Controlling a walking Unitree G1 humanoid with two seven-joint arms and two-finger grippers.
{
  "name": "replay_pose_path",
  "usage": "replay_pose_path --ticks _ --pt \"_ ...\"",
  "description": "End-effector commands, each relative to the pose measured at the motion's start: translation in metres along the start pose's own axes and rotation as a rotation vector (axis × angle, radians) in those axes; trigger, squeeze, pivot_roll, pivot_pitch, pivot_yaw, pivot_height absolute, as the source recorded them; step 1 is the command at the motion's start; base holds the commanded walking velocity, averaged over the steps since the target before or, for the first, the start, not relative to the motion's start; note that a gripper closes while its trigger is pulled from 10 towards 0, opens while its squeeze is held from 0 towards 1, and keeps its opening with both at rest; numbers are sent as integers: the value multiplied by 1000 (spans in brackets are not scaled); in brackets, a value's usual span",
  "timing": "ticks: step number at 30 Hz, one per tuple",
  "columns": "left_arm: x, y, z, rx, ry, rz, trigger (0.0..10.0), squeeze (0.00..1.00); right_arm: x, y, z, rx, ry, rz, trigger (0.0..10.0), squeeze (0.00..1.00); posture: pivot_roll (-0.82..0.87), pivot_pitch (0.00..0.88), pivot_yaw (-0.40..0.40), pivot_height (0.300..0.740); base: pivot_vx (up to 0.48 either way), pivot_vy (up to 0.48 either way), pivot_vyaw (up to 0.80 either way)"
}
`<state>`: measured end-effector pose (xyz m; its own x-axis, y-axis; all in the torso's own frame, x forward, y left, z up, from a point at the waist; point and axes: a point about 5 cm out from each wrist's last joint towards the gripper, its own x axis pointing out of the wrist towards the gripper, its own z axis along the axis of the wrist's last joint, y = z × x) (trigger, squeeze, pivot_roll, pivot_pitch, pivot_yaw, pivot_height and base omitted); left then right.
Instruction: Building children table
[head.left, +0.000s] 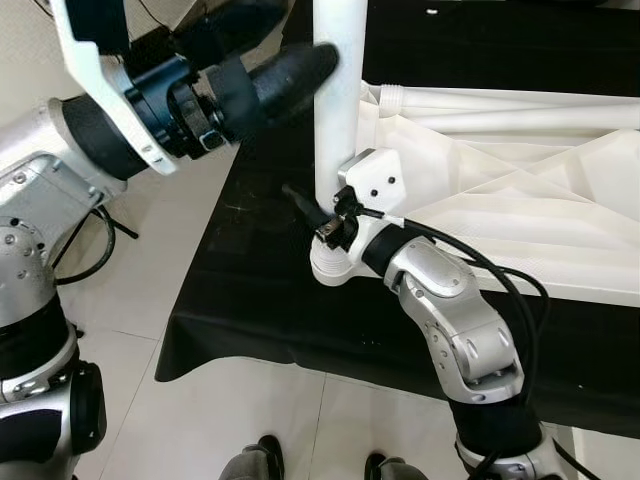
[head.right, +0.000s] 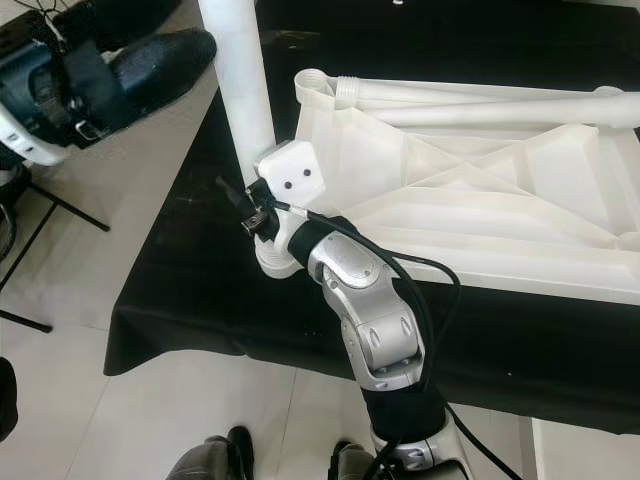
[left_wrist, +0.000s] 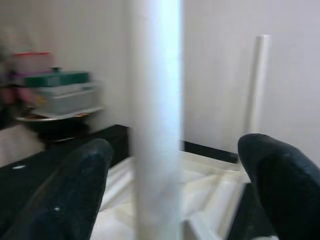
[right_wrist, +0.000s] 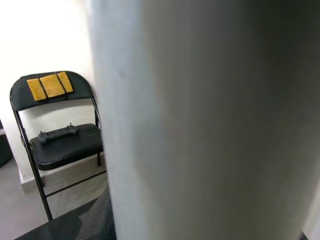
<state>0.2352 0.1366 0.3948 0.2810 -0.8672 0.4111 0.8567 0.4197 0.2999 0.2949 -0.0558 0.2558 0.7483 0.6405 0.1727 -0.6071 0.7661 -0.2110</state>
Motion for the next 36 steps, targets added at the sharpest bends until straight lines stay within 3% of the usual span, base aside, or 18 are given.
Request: replay_pose_path --ticks 1,4,9,10,16,19,28,32,36 --pt "0 -5 4 17 16 -42 10000 1000 -1 11 -32 88 155 48 10000 0 79 277 44 740 0 0 0" --pt "4 -5 0 1 35 -82 10000 1000 0 12 -31 90 152 48 10000 0 76 278 45 740 0 0 0" --pt "12 5 -4 33 55 -41 10000 1000 0 11 -29 95 143 48 10000 0 75 280 46 740 0 0 0" --pt "18 15 -6 42 60 -4 10000 8 0 11 -27 101 135 49 10000 0 72 283 50 740 0 0 0" --pt "27 28 -9 23 51 11 10000 0 1 13 -24 107 125 51 10000 0 70 285 54 740 0 0 0" --pt "37 39 -20 -49 59 -6 10000 0 0 12 -23 108 117 48 10000 0 70 288 57 740 0 0 0" --pt "57 49 -34 -147 122 -49 10000 0 0 13 -20 108 102 48 10000 0 74 291 67 740 0 0 0" --pt "62 51 -40 -138 191 -53 10000 0 0 14 -19 105 98 51 10000 0 77 291 68 740 0 0 0" --pt "70 50 -43 -35 278 -60 10000 0 0 15 -19 105 97 52 10000 0 83 291 67 740 0 0 0"
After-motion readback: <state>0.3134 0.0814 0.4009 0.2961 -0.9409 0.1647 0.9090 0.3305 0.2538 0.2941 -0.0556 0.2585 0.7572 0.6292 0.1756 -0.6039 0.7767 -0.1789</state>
